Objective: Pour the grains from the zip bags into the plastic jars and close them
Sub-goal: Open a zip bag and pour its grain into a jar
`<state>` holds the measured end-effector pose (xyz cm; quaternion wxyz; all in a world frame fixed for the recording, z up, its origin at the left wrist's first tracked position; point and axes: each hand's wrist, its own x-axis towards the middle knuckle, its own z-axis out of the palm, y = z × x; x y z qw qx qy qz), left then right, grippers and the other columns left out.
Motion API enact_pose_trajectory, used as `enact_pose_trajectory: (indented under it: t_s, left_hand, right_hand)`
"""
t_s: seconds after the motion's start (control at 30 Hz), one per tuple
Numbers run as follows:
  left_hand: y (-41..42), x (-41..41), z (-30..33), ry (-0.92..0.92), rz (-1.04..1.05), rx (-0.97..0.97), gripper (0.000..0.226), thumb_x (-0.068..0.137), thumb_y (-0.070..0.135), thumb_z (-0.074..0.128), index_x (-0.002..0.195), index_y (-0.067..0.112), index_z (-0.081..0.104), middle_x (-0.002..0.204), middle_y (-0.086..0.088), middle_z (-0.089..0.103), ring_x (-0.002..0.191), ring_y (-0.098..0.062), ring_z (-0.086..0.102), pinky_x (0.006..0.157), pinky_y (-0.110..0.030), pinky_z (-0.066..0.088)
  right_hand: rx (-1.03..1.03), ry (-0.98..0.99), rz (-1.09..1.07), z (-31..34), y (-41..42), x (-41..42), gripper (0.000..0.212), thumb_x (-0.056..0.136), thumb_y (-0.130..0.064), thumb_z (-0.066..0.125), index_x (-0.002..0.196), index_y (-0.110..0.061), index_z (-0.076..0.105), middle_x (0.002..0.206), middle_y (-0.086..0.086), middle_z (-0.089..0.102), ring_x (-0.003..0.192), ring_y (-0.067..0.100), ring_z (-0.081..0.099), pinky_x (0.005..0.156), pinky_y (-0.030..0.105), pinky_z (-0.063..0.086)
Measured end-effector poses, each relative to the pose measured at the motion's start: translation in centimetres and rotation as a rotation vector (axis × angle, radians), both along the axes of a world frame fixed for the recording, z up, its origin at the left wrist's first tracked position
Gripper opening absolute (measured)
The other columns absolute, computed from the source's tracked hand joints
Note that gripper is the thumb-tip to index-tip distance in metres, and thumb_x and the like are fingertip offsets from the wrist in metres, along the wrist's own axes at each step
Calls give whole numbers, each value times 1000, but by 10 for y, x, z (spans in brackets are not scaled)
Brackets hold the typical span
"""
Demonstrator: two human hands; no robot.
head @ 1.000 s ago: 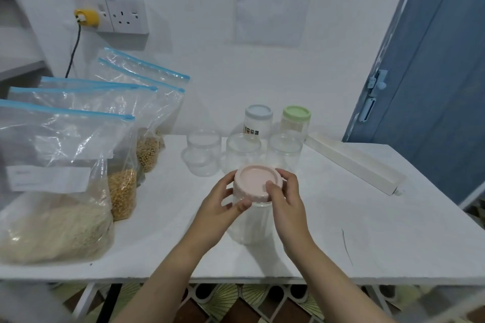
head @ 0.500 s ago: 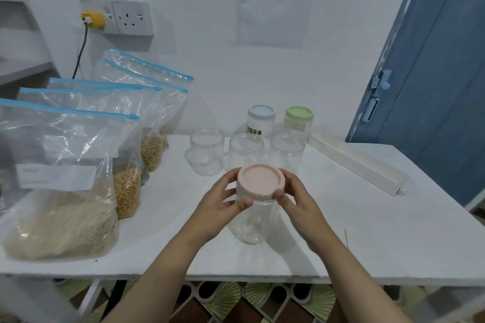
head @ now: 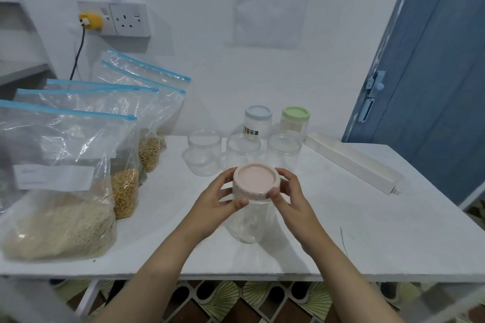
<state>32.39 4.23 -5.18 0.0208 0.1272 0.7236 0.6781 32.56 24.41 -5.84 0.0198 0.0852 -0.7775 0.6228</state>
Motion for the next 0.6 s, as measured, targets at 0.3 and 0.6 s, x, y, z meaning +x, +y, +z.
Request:
enact_pose_trajectory:
  t_s: [0.3, 0.6]
  left_hand:
    - [0, 0, -1, -4, 5, 13, 59, 76, 39, 76, 128, 49, 47, 128, 33, 54, 123, 1, 53, 82, -11, 49]
    - [0, -2, -4, -6, 0, 23, 61, 76, 39, 77, 129, 45, 48, 127, 33, 54, 124, -2, 53, 83, -13, 50]
  right_hand:
    - [-12, -3, -9, 1, 1, 2, 44, 87, -55, 55, 128, -47, 43, 120, -20, 62, 109, -10, 57, 90, 12, 46]
    - [5, -27, 3, 3, 7, 3, 45, 91, -53, 53, 134, -46, 44, 125, -30, 59, 116, -17, 50, 105, 24, 40]
